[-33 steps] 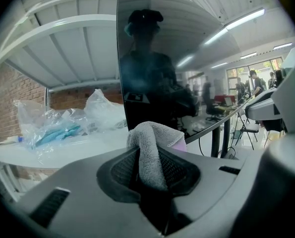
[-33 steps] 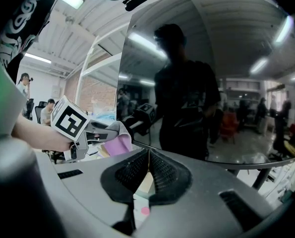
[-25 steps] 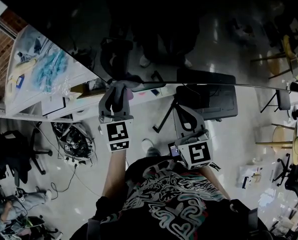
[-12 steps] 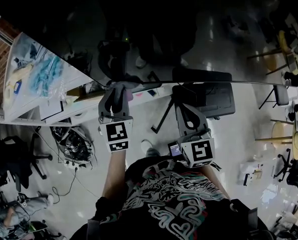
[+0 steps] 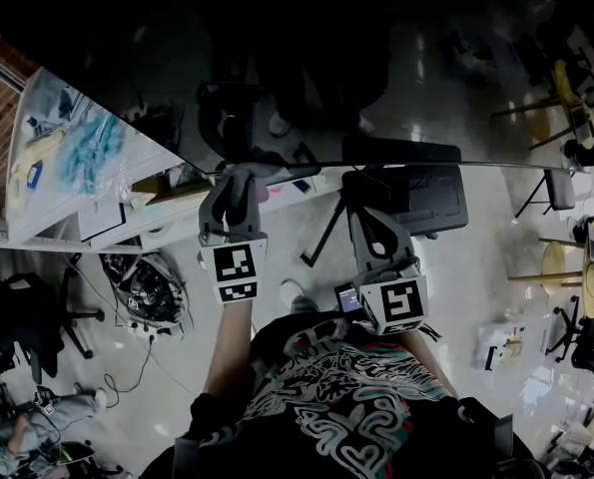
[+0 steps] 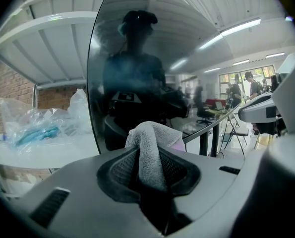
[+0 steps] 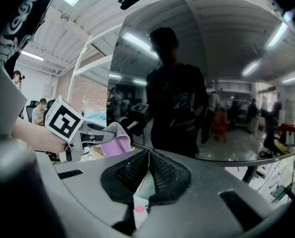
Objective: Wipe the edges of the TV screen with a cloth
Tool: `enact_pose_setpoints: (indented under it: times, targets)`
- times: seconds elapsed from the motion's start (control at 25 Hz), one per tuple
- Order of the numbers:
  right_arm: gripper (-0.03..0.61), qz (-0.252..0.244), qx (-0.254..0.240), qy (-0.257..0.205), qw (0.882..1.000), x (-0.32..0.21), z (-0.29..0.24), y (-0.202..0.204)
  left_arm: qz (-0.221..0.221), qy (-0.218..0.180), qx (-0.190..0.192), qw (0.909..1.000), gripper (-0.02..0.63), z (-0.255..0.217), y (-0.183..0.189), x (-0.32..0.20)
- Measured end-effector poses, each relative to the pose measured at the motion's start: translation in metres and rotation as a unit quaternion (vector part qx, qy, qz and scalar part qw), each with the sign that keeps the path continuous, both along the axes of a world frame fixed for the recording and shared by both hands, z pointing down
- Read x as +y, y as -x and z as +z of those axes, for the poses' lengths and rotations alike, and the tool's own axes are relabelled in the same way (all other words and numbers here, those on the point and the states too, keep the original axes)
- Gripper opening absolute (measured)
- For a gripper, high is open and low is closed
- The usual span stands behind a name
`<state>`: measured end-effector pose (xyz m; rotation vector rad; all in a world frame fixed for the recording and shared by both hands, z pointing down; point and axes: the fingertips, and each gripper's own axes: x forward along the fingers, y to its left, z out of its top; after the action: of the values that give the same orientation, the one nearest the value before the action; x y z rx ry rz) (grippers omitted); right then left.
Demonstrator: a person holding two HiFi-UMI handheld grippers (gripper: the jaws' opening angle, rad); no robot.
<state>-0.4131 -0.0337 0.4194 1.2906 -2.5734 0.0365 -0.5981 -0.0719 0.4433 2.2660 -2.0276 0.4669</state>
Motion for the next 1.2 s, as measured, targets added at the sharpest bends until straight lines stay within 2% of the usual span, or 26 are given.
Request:
enact_pose_setpoints:
  times: [1.2]
  targets:
    - [0.031,0.018,-0.006,0.001,1.0,-0.008,-0.003,-0.027,0.03,0.004,0.01,0.9995,0.098,-0.003,-0.038,-0.007]
